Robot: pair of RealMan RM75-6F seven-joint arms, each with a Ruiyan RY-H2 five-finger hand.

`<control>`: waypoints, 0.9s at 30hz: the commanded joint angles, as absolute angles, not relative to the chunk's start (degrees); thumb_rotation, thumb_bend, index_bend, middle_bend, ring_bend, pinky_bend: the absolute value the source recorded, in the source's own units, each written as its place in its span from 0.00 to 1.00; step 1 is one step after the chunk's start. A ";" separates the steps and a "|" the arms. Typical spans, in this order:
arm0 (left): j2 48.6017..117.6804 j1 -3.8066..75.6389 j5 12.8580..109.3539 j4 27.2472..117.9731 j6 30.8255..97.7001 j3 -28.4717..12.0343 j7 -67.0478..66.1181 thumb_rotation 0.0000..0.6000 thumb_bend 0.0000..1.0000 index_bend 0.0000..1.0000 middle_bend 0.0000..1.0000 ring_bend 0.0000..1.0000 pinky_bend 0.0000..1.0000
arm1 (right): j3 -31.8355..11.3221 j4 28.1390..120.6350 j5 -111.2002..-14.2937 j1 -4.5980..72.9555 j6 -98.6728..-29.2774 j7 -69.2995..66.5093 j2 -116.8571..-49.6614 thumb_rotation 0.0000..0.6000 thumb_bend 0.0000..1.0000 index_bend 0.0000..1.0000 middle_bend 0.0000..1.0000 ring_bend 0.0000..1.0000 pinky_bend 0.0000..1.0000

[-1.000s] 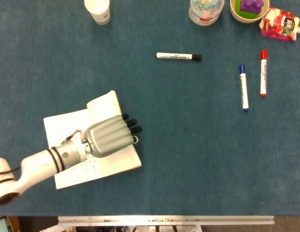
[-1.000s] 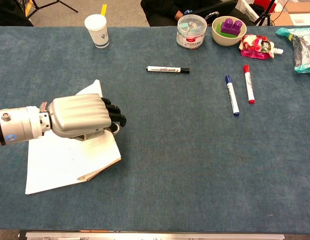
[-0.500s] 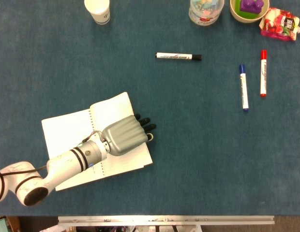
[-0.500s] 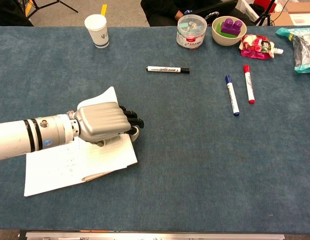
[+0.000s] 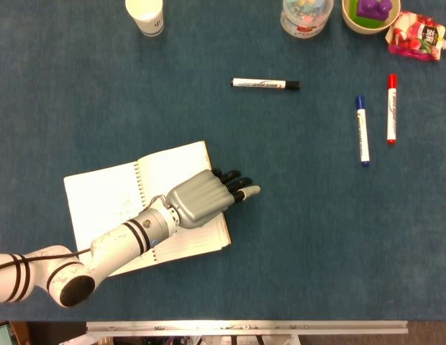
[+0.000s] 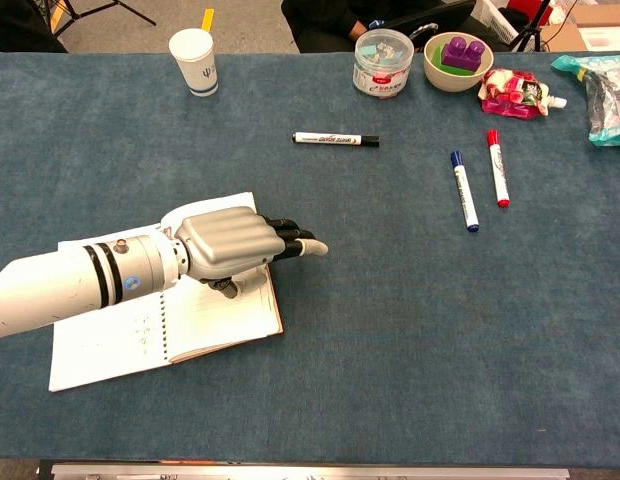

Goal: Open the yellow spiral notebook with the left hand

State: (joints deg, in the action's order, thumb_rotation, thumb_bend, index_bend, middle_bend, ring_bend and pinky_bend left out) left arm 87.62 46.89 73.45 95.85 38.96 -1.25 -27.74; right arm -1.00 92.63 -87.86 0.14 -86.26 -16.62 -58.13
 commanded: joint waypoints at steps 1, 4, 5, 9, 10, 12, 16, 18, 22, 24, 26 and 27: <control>88.48 46.47 72.57 95.26 40.25 -1.42 -26.15 1.00 0.55 0.02 0.07 0.08 0.26 | -0.99 92.60 -87.96 0.14 -86.28 -16.76 -58.18 1.00 0.39 0.36 0.32 0.22 0.29; 88.50 46.24 72.30 95.29 40.98 -1.40 -24.69 1.00 0.55 0.00 0.06 0.08 0.26 | -1.00 92.50 -88.05 0.13 -86.33 -16.94 -58.24 1.00 0.39 0.36 0.32 0.22 0.29; 88.41 45.98 72.34 95.56 41.60 -1.47 -23.91 1.00 0.55 0.00 0.06 0.08 0.26 | -1.02 92.48 -88.08 0.12 -86.36 -16.99 -58.26 1.00 0.39 0.36 0.32 0.22 0.29; 88.15 44.77 72.83 96.33 44.05 -1.59 -21.23 1.00 0.55 0.00 0.06 0.08 0.26 | -1.00 92.39 -88.23 0.20 -86.27 -17.11 -58.34 1.00 0.39 0.36 0.32 0.22 0.29; 87.89 44.49 72.96 96.89 44.58 -1.67 -20.33 1.00 0.55 0.00 0.06 0.08 0.26 | -1.01 92.38 -88.28 0.26 -86.21 -17.14 -58.40 1.00 0.39 0.36 0.32 0.22 0.29; 87.14 44.36 74.20 97.90 44.89 -1.66 -18.49 1.00 0.55 0.00 0.06 0.08 0.26 | -1.00 92.34 -88.39 0.34 -86.11 -17.18 -58.49 1.00 0.39 0.36 0.32 0.22 0.29; 83.89 44.00 77.55 100.30 46.04 -1.25 -15.33 1.00 0.55 0.00 0.06 0.08 0.26 | -1.03 92.25 -88.35 0.48 -85.87 -17.17 -58.57 1.00 0.39 0.36 0.32 0.22 0.29; 81.88 43.79 78.66 101.67 46.63 -0.93 -14.89 1.00 0.55 0.00 0.06 0.08 0.26 | -1.02 92.25 -88.40 0.57 -85.73 -17.20 -58.58 1.00 0.39 0.36 0.32 0.22 0.29; 76.15 42.58 81.58 105.01 48.85 0.54 -14.60 1.00 0.55 0.00 0.06 0.08 0.26 | -1.06 92.20 -88.31 0.77 -85.40 -17.25 -58.62 1.00 0.39 0.36 0.32 0.22 0.29; 73.68 41.56 83.15 106.09 50.67 1.31 -14.57 1.00 0.55 0.00 0.06 0.08 0.26 | -1.06 92.12 -88.25 0.86 -85.19 -17.20 -58.63 1.00 0.39 0.36 0.32 0.22 0.29; 71.46 39.72 84.63 106.89 53.78 2.08 -14.27 1.00 0.55 0.00 0.06 0.08 0.26 | -1.04 92.10 -88.29 1.01 -84.95 -17.10 -58.62 1.00 0.39 0.36 0.32 0.22 0.29; 70.79 38.76 85.25 106.99 55.42 2.36 -13.98 1.00 0.55 0.00 0.06 0.08 0.26 | -1.02 92.14 -88.35 1.09 -84.84 -17.04 -58.59 1.00 0.39 0.36 0.32 0.22 0.29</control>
